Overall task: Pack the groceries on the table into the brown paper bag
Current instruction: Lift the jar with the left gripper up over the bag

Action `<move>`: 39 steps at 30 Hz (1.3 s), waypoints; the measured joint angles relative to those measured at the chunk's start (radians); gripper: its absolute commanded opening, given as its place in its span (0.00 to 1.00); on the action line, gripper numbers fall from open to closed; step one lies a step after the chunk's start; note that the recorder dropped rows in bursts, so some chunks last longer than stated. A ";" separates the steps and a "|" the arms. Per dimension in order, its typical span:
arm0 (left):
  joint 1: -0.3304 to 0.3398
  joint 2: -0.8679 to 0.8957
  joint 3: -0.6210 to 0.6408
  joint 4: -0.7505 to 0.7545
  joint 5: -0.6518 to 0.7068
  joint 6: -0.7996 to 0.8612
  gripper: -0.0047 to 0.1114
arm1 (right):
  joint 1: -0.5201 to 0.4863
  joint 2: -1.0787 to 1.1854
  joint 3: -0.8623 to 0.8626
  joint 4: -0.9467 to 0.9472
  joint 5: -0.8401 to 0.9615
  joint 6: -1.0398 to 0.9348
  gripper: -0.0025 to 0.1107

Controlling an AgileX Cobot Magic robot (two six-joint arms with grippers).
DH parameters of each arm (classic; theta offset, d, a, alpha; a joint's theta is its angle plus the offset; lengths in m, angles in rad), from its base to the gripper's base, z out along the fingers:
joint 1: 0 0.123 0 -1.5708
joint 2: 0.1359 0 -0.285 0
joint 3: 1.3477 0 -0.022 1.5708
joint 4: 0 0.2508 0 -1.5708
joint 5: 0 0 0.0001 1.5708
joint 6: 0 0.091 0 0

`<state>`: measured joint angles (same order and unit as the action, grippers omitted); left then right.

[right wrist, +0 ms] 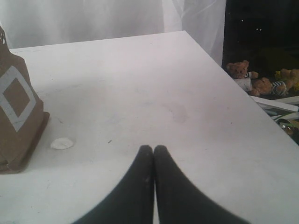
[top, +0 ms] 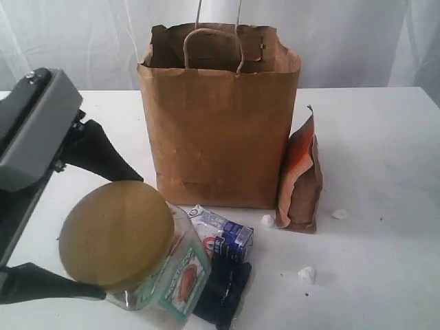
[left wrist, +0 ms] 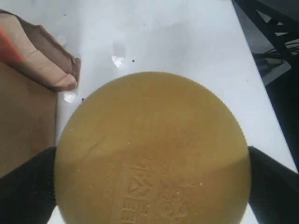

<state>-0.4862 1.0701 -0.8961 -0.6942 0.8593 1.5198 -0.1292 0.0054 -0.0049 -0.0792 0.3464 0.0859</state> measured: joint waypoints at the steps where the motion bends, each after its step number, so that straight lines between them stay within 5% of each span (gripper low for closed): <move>1: 0.000 -0.020 0.000 0.000 0.000 0.000 0.04 | 0.000 0.000 0.000 0.000 0.000 0.000 0.02; 9: 0.000 -0.215 0.000 -0.066 -0.100 0.000 0.04 | 0.000 0.000 0.000 0.000 0.000 0.000 0.02; 21: 0.000 -0.366 0.000 -0.119 -0.666 0.000 0.04 | 0.000 0.000 0.000 0.000 0.000 0.000 0.02; 34: 0.000 -0.306 0.001 -0.145 -1.071 -0.057 0.04 | 0.000 0.000 0.000 0.000 0.000 0.000 0.02; 37: 0.000 -0.253 0.001 -0.135 -1.166 -0.173 0.04 | 0.000 0.000 0.000 0.000 0.000 0.000 0.02; 39: 0.000 -0.193 0.001 -0.055 -1.245 -0.400 0.04 | 0.000 0.000 0.000 0.000 0.000 0.000 0.02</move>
<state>-0.4862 0.8768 -0.8947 -0.7487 -0.3859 1.1197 -0.1292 0.0054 -0.0049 -0.0792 0.3464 0.0859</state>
